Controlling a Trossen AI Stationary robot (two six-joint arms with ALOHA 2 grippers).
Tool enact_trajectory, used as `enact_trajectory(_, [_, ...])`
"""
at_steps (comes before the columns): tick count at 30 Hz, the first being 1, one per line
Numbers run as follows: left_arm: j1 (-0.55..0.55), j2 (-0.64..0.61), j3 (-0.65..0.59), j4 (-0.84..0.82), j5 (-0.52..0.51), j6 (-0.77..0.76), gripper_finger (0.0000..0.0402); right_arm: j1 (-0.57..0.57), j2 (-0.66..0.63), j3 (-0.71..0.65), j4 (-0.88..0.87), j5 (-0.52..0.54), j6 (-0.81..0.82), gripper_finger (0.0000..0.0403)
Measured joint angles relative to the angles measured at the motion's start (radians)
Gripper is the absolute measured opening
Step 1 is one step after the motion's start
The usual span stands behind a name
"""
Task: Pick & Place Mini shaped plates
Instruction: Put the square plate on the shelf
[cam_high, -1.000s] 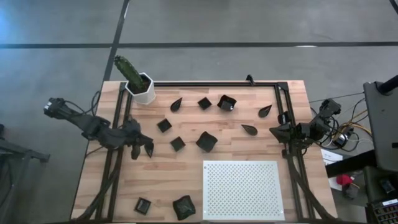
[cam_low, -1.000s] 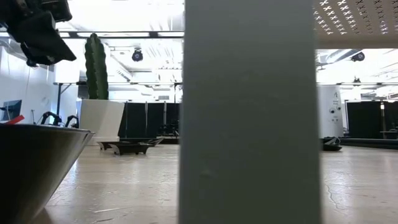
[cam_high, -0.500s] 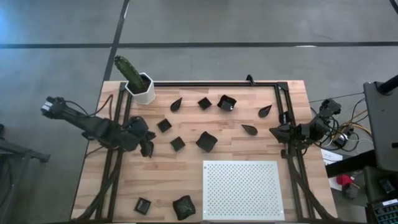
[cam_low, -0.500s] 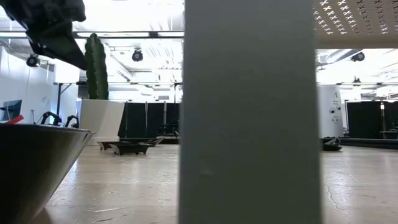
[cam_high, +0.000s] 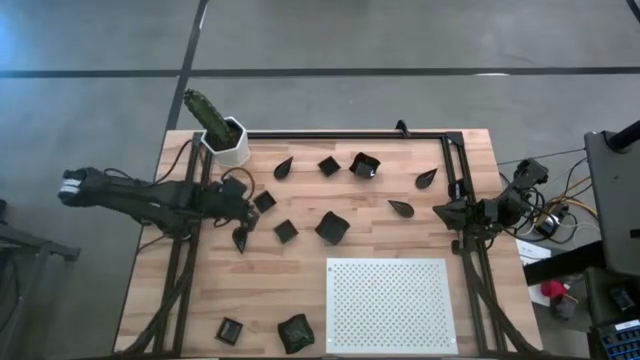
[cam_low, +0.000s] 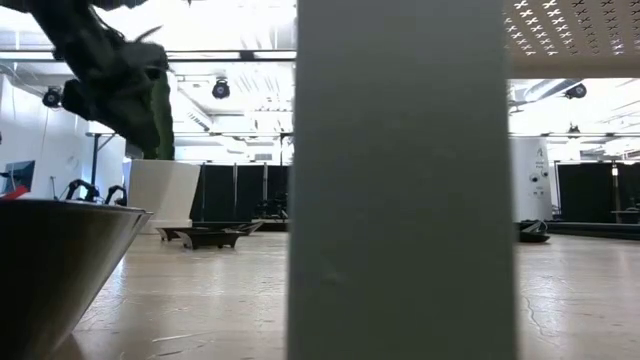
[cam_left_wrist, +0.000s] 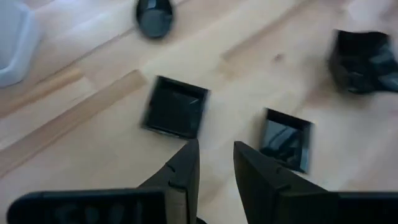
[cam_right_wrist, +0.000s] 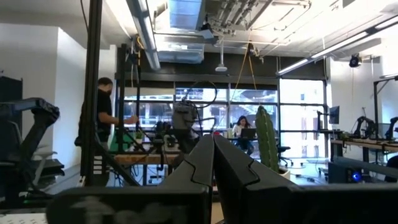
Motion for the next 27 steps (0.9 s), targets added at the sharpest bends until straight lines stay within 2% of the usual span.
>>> enact_trajectory(5, [0.136,0.065,0.0,0.002,0.009,0.067,0.009,0.0,0.0,0.0,0.0,0.0,0.002,0.0008])
enact_trajectory(11, [0.242,0.16,-0.001,0.015,0.045,0.092,0.009,0.0,0.0,0.0,0.0,-0.001,0.049,0.0008])
enact_trajectory(18, [0.299,0.276,-0.001,0.093,0.059,0.143,0.009,0.0,0.0,0.0,0.0,-0.001,0.057,0.0008])
enact_trajectory(27, [0.308,0.398,0.0,0.183,0.062,0.203,0.009,0.0,0.0,0.0,0.001,-0.001,0.054,0.0008])
